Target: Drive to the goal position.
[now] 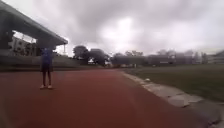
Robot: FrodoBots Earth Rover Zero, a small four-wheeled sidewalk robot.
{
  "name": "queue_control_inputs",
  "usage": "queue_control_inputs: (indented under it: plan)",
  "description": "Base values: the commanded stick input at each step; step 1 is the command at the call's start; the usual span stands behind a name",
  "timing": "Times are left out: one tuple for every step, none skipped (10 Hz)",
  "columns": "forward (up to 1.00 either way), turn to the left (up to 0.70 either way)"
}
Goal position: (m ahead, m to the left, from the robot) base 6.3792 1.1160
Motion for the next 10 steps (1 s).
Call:
queue_control_inputs:
  plan:
    - [0.50,0.02]
    - [0.50,0.02]
    - [0.50,0.02]
    - [0.50,0.02]
    - [0.50,0.02]
    - [0.50,0.02]
    - [0.50,0.02]
    - [0.50,0.02]
    - [0.50,0.02]
    - [0.50,0.02]
